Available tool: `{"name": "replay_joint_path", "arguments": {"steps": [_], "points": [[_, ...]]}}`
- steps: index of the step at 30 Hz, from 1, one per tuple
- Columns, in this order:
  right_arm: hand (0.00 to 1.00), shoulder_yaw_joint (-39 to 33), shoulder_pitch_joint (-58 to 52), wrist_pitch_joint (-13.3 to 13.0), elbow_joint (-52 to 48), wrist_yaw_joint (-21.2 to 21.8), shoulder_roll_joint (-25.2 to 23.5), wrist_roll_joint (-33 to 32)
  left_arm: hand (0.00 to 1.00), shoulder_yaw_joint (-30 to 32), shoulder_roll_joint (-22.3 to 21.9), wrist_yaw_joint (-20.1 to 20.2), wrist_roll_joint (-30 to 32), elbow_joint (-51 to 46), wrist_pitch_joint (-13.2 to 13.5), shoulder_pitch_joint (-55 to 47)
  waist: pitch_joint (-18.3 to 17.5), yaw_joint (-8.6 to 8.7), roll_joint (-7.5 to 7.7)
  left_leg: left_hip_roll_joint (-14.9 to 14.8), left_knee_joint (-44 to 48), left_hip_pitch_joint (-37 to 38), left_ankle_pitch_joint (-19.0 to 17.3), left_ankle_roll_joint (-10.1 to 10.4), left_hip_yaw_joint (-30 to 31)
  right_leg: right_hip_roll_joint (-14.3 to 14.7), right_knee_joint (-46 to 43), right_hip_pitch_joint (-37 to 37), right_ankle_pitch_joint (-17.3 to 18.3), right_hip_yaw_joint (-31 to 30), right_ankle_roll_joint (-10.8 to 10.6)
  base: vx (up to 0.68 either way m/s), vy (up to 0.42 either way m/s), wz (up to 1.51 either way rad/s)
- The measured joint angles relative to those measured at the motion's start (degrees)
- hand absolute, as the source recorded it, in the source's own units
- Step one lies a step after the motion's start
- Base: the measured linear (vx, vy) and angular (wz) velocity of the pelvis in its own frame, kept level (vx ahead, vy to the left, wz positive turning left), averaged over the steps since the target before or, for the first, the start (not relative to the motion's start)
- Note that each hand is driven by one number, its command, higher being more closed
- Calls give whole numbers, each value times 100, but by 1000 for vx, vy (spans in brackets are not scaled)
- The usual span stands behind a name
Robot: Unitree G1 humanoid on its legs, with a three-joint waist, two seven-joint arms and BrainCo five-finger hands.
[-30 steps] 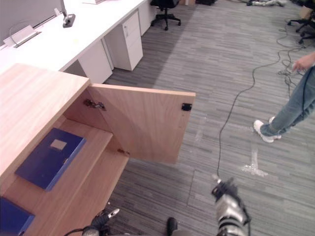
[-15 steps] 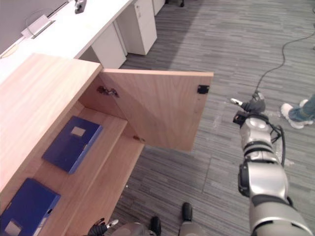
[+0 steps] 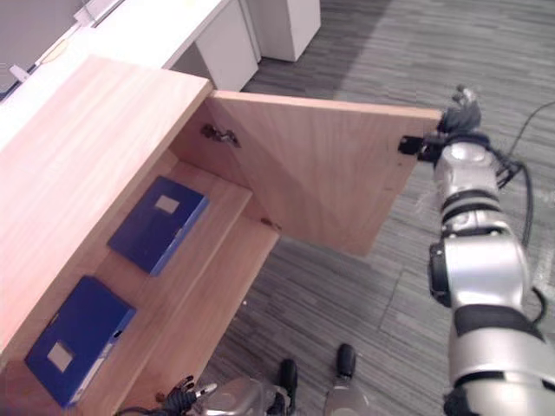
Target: Walk over to the cabinet, pick up the folder, carry it to the office cabinet, place the folder inside the office cabinet, then close the office cabinet door
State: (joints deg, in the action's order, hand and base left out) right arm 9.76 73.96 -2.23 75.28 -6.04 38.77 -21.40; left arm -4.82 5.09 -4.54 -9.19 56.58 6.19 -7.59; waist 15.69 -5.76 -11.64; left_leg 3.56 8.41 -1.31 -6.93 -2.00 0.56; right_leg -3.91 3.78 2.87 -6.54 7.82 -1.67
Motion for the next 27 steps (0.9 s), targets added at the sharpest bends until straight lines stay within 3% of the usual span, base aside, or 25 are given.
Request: {"name": "replay_joint_path", "arguments": {"steps": [4, 9, 12, 16, 21, 22, 25, 27], "points": [[0, 390, 153, 8, -7, 135, 147, -33, 0, -70, -1, 0, -54, -34, 44, 7, 10, -94, -28, -1, 27, -61, 2, -3, 65, -11, 16, 11, -1, 56, 1, -7, 11, 8], [0, 1104, 83, 7, -214, 389, 176, -88, 0, -63, -3, 1, -43, 33, 46, 17, 14, -34, -39, -11, 33, -51, -6, 11, 187, -2, 16, -21, 0, 53, 1, -19, 15, -3], [0, 1663, -219, -4, -783, 579, 393, 40, 0, -59, -1, 12, 7, 138, 44, 69, 14, -27, -37, -39, -1, -15, -2, 21, 181, 28, 6, -21, 0, 37, 1, -24, 3, -5], [0, 3094, -692, -82, -2121, 928, 860, 249, 0, -52, 9, 52, 190, 186, 34, 86, 6, 77, -36, -127, -33, 27, 10, 42, 140, 119, 4, -16, -2, -49, 10, -29, -17, -11], [0, 4644, -1114, -141, -3763, 1766, 1264, 626, 0, 24, 19, 85, 340, 243, -23, 179, -163, 143, 38, -287, -208, 46, 95, 183, 110, 282, 79, 28, -47, -83, 137, -8, -55, -4], [0, 5132, -1207, -131, -4044, 2142, 1255, 805, 0, 35, 13, 113, 416, 238, -25, 242, -216, 107, 73, -327, -235, 48, 114, 212, 110, 322, 91, 38, -53, -86, 173, 17, -52, -1], [0, 5880, -1646, -28, -4561, 2649, 901, 927, 0, 80, 0, 128, 454, 225, -32, 463, -217, -11, 125, -411, -260, 26, 142, 259, 93, 412, 89, 106, -77, -101, 249, 14, -38, -3], [0, 6487, -1735, 29, -5096, 3219, 757, 1043, 0, 247, -29, 129, 494, 224, -49, 524, -208, -75, 211, -423, -339, 18, 171, 291, 7, 456, 87, 186, -91, -171, 271, 24, -8, -15]]}}
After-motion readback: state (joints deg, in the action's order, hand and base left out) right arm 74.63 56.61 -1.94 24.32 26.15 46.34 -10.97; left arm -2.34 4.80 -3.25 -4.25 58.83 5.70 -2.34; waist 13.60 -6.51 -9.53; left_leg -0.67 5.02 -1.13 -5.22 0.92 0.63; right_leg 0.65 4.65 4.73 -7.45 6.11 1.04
